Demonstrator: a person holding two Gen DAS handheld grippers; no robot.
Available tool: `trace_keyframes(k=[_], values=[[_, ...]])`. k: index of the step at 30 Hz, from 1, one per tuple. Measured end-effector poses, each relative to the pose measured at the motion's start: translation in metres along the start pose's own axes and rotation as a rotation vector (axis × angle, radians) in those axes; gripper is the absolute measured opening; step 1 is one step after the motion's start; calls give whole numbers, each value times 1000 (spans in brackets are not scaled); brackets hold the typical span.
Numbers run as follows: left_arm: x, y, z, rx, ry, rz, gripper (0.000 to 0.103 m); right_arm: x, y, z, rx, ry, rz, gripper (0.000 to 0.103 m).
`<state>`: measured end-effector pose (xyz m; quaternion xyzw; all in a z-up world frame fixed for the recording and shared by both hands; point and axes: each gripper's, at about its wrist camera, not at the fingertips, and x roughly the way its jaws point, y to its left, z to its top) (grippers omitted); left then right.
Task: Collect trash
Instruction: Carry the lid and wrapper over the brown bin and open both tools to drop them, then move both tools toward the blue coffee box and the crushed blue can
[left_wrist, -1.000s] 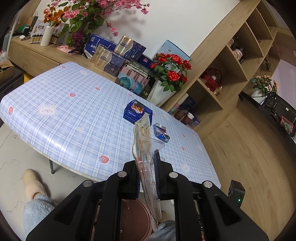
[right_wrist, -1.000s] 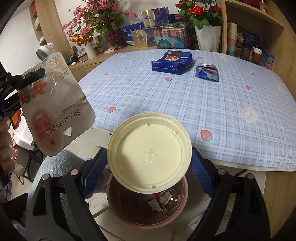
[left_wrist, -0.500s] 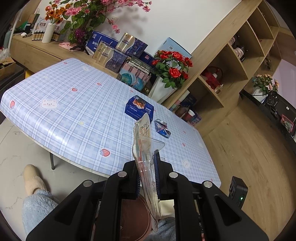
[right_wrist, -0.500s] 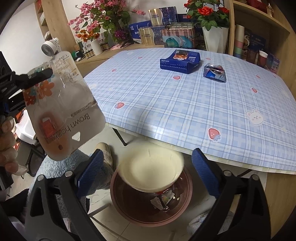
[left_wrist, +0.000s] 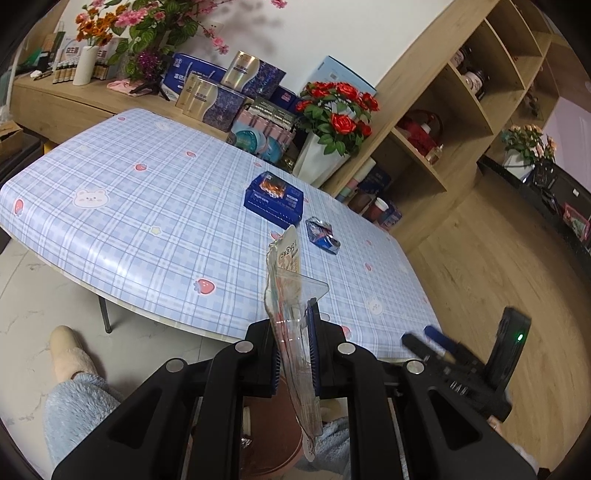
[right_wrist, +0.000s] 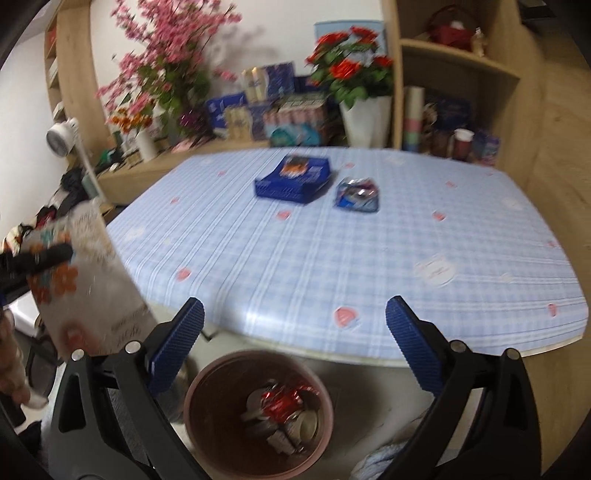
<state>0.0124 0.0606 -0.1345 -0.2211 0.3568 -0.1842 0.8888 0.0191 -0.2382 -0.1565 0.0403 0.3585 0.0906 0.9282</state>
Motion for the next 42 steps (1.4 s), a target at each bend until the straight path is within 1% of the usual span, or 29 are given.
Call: trace_keyframes(k=[2, 5, 14, 18, 21, 22, 23, 24, 25, 26, 30, 32, 33, 37, 42], values=[[4, -4, -3, 11, 17, 0, 13, -4, -9, 4, 14, -24, -17, 97], [11, -9, -9, 26, 43, 1, 13, -6, -18, 5, 32, -32, -26, 97], [40, -23, -33, 59, 153, -15, 13, -2, -31, -4, 56, -6, -34, 97], [48, -27, -39, 74, 183, -20, 13, -1, -32, -6, 65, 0, -36, 97], [55, -26, -43, 65, 211, -26, 13, 0, -32, -8, 71, 4, -37, 97], [56, -24, -44, 57, 222, -29, 16, 0, -32, -9, 72, 7, -36, 97], [58, -23, -45, 50, 231, -32, 23, 0, -32, -9, 72, 9, -36, 97], [59, -22, -46, 44, 234, -32, 27, 1, -32, -10, 72, 11, -37, 97], [59, -21, -47, 37, 236, -35, 34, 1, -32, -10, 72, 13, -36, 97], [59, -20, -48, 31, 236, -35, 39, 2, -32, -12, 71, 19, -35, 97], [58, -15, -48, 14, 230, -23, 48, 4, -30, -14, 69, 29, -34, 97], [57, -11, -47, 0, 221, -12, 56, 4, -29, -15, 67, 32, -33, 97], [56, -10, -47, -6, 217, -7, 57, 4, -29, -16, 67, 33, -33, 97], [52, -2, -42, -30, 186, 29, 68, 6, -30, -17, 68, 38, -37, 97], [50, 9, -37, -51, 159, 82, 73, 8, -33, -19, 75, 46, -43, 97]])
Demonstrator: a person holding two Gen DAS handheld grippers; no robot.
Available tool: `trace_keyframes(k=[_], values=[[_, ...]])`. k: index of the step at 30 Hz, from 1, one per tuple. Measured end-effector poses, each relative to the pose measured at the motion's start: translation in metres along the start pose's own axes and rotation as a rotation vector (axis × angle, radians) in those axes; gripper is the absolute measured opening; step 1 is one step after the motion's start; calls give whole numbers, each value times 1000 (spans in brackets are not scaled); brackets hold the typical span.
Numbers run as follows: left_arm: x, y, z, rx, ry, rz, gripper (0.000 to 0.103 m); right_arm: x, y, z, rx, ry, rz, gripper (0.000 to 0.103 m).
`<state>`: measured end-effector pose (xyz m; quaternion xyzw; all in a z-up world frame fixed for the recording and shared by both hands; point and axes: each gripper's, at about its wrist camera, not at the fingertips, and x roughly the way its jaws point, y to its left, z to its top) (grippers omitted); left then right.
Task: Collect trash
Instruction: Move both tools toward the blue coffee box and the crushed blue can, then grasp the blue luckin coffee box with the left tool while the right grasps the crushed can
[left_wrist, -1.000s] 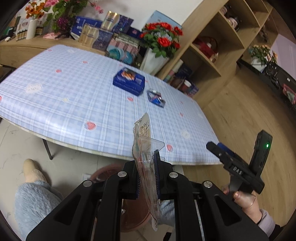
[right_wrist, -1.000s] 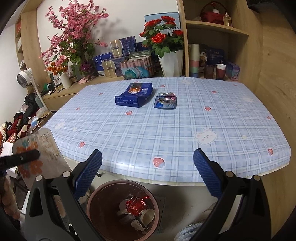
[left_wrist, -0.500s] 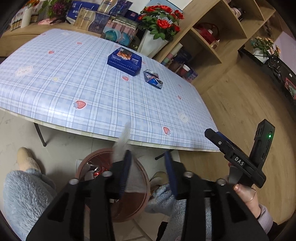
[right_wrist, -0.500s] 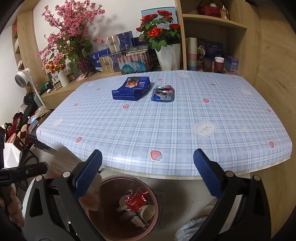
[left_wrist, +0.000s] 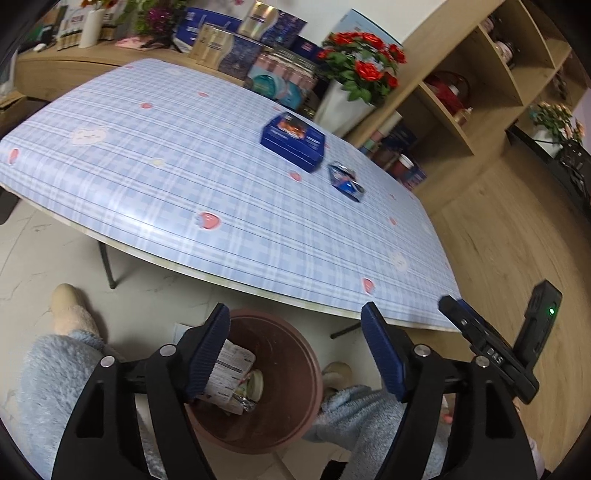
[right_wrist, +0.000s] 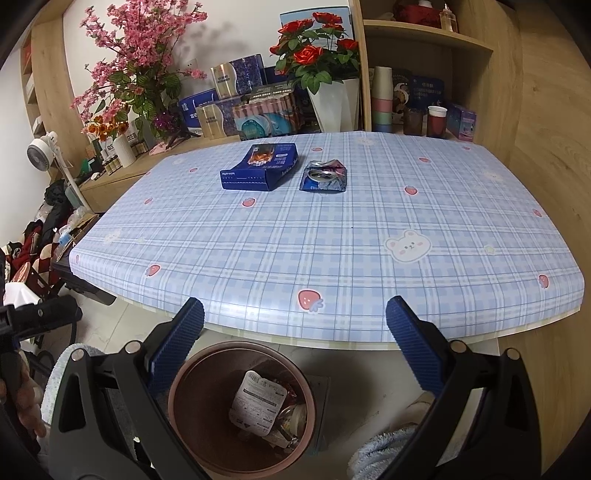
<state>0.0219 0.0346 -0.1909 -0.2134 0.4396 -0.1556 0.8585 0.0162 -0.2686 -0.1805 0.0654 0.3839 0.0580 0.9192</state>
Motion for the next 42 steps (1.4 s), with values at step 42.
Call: trace_keyframes(k=[42], values=[[144, 11, 185, 194, -43, 129, 81, 218, -38, 155, -54, 125, 2, 97]])
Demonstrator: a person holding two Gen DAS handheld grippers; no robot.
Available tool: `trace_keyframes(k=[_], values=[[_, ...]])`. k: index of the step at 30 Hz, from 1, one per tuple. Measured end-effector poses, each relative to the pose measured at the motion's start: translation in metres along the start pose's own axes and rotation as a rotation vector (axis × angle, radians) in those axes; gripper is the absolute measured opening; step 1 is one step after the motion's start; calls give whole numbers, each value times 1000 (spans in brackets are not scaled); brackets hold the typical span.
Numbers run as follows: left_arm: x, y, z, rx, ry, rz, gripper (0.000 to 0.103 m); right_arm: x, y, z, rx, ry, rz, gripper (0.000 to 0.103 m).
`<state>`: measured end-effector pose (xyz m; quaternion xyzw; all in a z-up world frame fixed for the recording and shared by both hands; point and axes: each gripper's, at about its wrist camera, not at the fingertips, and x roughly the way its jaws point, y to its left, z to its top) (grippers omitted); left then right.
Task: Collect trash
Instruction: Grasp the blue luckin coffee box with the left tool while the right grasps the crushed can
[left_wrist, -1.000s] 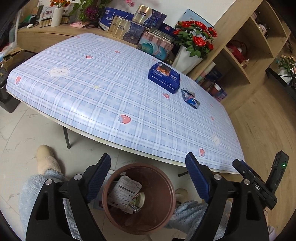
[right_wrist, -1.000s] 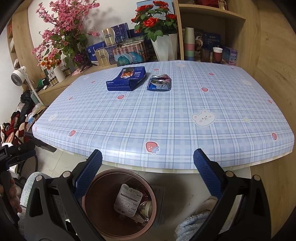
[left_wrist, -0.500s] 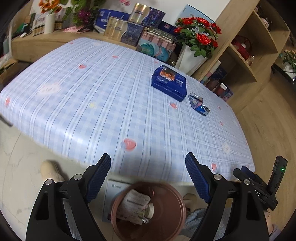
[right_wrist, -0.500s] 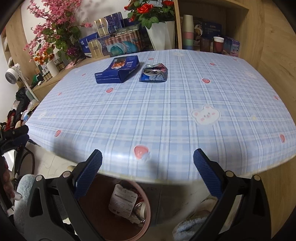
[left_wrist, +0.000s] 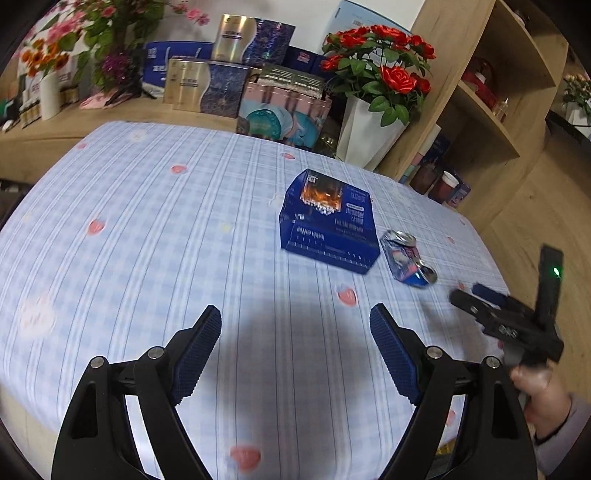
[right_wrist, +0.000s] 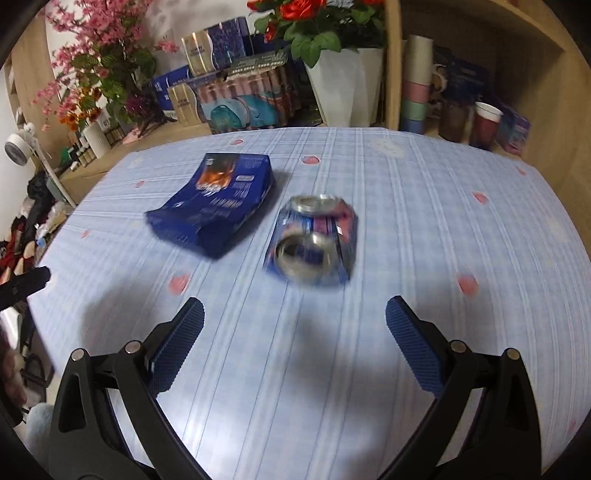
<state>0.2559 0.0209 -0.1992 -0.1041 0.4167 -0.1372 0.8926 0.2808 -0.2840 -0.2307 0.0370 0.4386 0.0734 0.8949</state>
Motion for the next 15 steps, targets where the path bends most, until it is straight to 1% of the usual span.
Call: trace_keyframes(k=[2, 3, 4, 5, 9, 11, 12, 13, 14, 15], values=[[13, -1, 9, 15, 3, 0, 81, 21, -1, 12, -7, 30, -10, 96], [19, -1, 12, 19, 5, 0, 81, 31, -1, 17, -8, 38, -14, 93], [23, -1, 15, 19, 6, -1, 81, 40, -1, 21, -13, 44, -14, 85], [27, -1, 17, 18, 9, -4, 81, 48, 0, 24, -22, 54, -18, 84], [40, 0, 21, 12, 24, -11, 81, 62, 4, 29, -57, 73, -26, 84], [43, -1, 19, 14, 30, -21, 81, 58, 6, 31, -110, 54, -20, 84], [45, -3, 19, 21, 36, -24, 81, 56, 7, 32, -157, 54, -18, 84], [47, -4, 19, 28, 38, -26, 81, 56, 8, 33, -196, 64, -16, 84], [48, -5, 19, 34, 40, -28, 81, 58, 10, 33, -281, 91, -22, 84], [49, -6, 18, 37, 41, -30, 81, 59, 11, 32, -340, 106, -32, 84]])
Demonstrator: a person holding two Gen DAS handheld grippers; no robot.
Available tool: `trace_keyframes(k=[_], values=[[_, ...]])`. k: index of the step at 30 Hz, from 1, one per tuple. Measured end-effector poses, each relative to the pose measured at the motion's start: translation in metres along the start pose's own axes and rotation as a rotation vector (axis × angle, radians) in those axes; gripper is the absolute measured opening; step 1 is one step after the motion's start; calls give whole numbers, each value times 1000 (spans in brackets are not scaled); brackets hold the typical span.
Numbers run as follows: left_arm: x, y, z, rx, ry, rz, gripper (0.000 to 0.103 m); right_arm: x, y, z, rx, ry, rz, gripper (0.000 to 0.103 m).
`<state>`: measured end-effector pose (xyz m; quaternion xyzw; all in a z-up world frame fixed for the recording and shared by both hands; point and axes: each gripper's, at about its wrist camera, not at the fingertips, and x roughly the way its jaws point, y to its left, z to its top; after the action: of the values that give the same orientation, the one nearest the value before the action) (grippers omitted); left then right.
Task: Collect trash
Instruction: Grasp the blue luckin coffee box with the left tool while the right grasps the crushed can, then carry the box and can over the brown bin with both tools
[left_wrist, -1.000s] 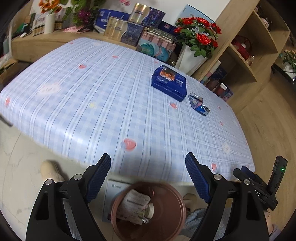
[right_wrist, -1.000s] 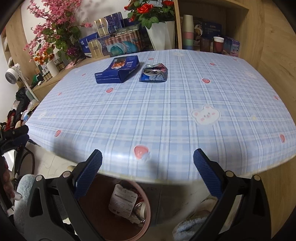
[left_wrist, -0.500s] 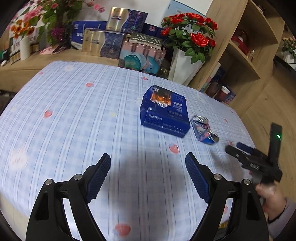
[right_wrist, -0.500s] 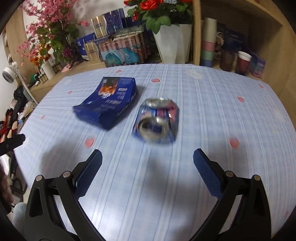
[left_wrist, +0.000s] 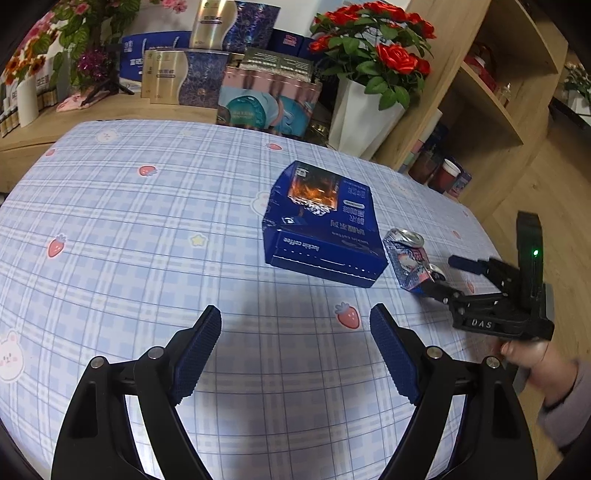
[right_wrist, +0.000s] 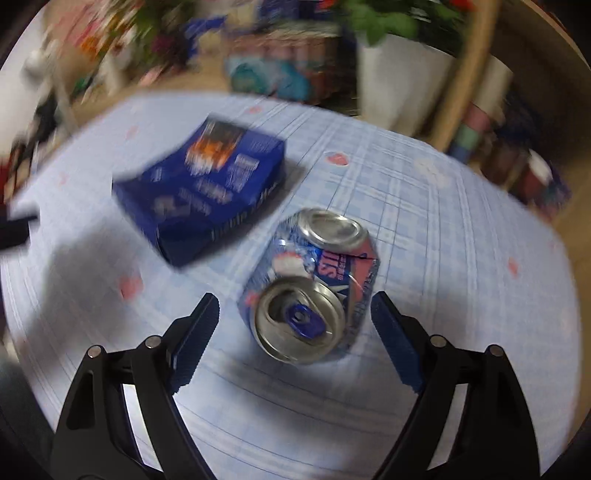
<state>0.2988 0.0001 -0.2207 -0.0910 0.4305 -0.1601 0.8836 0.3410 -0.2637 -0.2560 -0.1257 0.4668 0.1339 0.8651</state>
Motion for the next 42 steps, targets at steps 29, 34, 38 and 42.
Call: trace_keyframes(k=[29, 34, 38, 42], values=[[77, -109, 27, 415, 43, 185, 80, -18, -56, -22, 101, -29, 91, 58], [126, -145, 37, 566, 104, 331, 74, -22, -75, -34, 186, -33, 118, 58], [158, -158, 39, 657, 144, 461, 74, -26, -77, -41, 204, -44, 139, 58], [176, -161, 35, 729, 137, 565, 75, -30, -82, -46, 244, -67, 153, 58]])
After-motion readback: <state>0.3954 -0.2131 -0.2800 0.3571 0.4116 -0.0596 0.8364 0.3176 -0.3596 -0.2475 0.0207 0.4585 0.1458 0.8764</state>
